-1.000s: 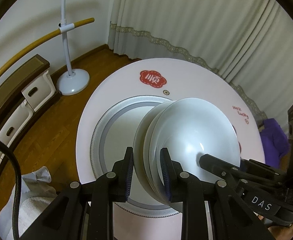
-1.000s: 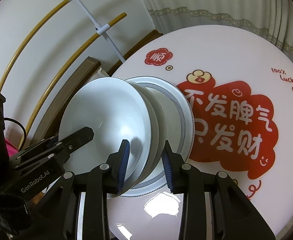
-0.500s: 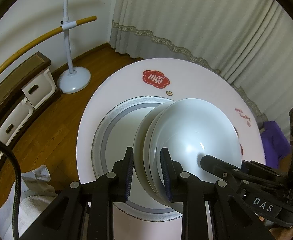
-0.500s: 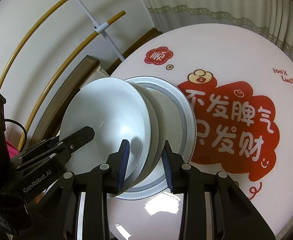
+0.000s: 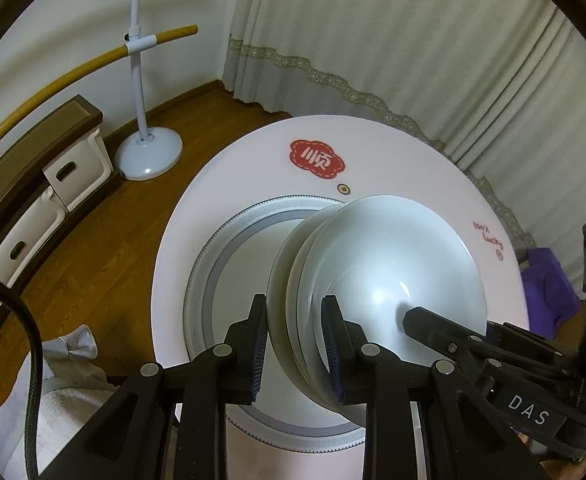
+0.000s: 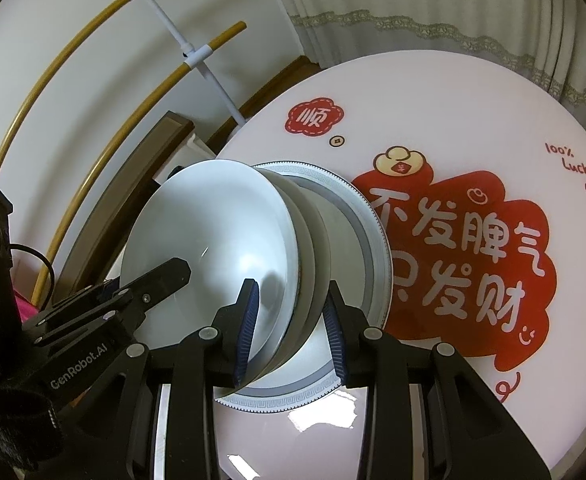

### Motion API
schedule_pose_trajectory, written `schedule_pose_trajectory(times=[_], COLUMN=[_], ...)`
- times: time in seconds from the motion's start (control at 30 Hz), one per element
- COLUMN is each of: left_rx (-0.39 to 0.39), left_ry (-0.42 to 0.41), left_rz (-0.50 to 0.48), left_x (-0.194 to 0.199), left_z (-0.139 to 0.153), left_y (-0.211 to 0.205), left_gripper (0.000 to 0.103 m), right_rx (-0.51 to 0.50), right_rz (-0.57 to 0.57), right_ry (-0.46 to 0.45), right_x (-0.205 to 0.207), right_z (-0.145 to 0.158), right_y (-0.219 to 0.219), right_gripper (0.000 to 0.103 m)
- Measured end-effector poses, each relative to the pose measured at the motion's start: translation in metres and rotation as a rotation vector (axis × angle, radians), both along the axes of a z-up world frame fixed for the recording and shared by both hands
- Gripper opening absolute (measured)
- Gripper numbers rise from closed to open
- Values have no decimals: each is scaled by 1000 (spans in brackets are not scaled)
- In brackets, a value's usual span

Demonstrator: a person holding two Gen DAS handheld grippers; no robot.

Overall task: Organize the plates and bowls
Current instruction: 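Carry the bowls with both grippers over the grey-rimmed plate stack, then lower the bowls onto the plates and open both grippers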

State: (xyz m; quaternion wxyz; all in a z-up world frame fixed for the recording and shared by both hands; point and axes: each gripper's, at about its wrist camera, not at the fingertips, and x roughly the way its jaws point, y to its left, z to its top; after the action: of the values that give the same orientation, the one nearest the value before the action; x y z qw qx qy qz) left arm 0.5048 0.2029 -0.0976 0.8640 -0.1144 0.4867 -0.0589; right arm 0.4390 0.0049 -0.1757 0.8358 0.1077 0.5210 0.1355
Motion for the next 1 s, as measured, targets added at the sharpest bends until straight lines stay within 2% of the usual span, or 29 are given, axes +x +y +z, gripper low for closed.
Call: schedule_pose_trajectory(times=[0.8, 1.0], left_rx=[11, 42], left_ry=[-8, -44], left_rz=[32, 81], left_x=[-2, -12], left_z=[5, 12], left_y=[2, 3], left_gripper=[26, 40], right_rx=[-18, 17], right_rz=[-5, -3], right_ry=[-23, -51], right_x=[7, 0], right_z=[5, 12], right_y=[4, -2], right_gripper=[36, 43])
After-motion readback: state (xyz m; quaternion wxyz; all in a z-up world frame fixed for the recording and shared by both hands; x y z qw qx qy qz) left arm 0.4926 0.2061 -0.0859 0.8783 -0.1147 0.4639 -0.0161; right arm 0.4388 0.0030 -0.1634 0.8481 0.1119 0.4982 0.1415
